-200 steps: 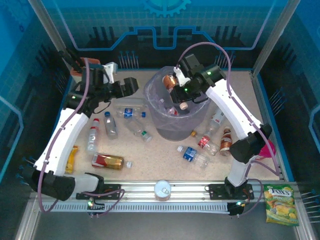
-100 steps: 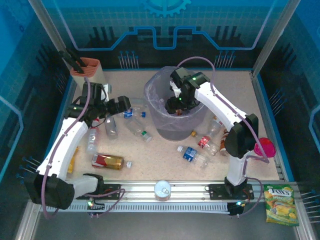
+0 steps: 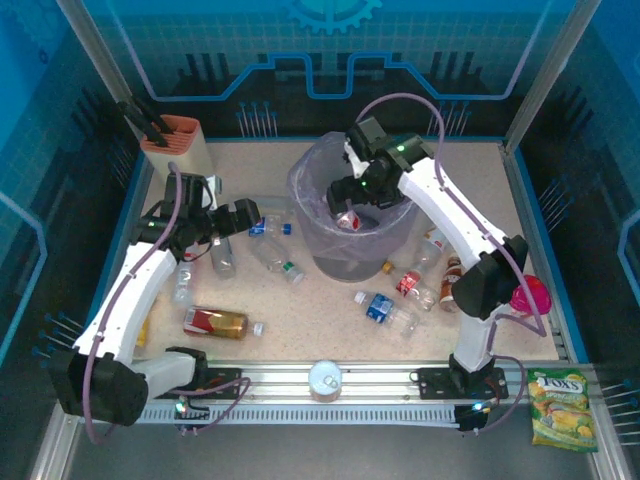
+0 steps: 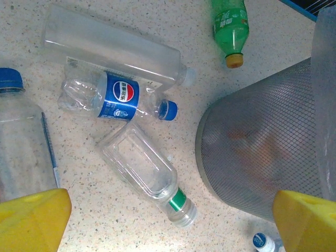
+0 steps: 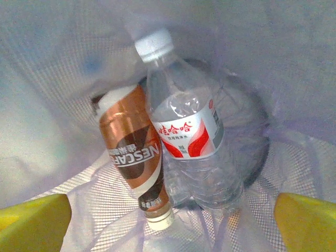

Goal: Put the plastic bottles in the bin

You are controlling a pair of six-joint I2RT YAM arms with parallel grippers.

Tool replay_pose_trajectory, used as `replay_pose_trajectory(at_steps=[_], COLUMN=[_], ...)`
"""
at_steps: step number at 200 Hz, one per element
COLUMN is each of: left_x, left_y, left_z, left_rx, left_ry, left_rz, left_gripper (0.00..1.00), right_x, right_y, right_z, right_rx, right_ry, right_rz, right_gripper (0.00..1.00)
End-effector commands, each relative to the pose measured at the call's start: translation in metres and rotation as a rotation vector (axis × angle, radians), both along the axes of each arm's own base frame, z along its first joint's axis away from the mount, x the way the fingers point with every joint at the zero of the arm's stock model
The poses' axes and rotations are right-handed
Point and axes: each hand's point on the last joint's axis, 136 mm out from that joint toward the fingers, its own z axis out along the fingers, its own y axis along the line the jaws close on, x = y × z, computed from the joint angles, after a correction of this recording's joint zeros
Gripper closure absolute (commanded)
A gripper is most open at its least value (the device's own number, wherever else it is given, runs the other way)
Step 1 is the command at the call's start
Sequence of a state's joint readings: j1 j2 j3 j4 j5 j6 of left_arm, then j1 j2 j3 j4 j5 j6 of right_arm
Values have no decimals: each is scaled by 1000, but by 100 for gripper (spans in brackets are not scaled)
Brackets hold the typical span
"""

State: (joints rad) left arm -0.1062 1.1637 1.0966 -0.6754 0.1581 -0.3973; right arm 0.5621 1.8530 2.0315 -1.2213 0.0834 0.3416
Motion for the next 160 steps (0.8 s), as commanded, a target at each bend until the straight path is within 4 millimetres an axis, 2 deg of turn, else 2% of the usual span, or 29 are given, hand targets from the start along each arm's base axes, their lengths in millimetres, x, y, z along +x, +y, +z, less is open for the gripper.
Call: replay_pose_trajectory(at_steps=[1, 21, 34, 42, 66, 86, 102, 113, 126, 146, 160], left_x=[9, 9, 10, 11, 14, 17, 20, 23, 27, 34, 37], left_y=[-1, -2, -2, -3, -4, -5, -7, -8, -9, -12, -15], left_z=[13, 14, 14, 13, 13, 12, 11, 12, 12, 12, 12], left_rx=[-26, -28, -33, -37, -40, -36, -38, -40, -44, -54, -67], left_ry=[-38, -42, -41, -41, -46, -44, -38, -43, -45, -52, -55], left_rz=[2, 3, 1, 1, -5, -11, -23, -26, -29, -43, -52], left_gripper=[1, 1, 1, 1, 1, 1, 1, 1, 1, 1, 1], right_x=[-13, -22, -26, -30, -43, -58, -77, -93, -105, -122, -129], right_y=[-20, -39, -53, -68, -110, -158, -198, -218, -228, -234, -236], right_z=[63, 91, 102, 107, 110, 97, 73, 49, 21, -38, -79], right_rx=[29, 3, -5, 4, 80, 100, 61, 33, 28, 35, 44], right_ry=[-122, -198, -241, -247, -209, -168, -74, 18, 108, 252, 317], right_rz=[-71, -95, -125, -180, -328, -490, -621, -673, -703, -724, -736], right_gripper=[0, 0, 0, 0, 0, 0, 0, 0, 0, 0, 6])
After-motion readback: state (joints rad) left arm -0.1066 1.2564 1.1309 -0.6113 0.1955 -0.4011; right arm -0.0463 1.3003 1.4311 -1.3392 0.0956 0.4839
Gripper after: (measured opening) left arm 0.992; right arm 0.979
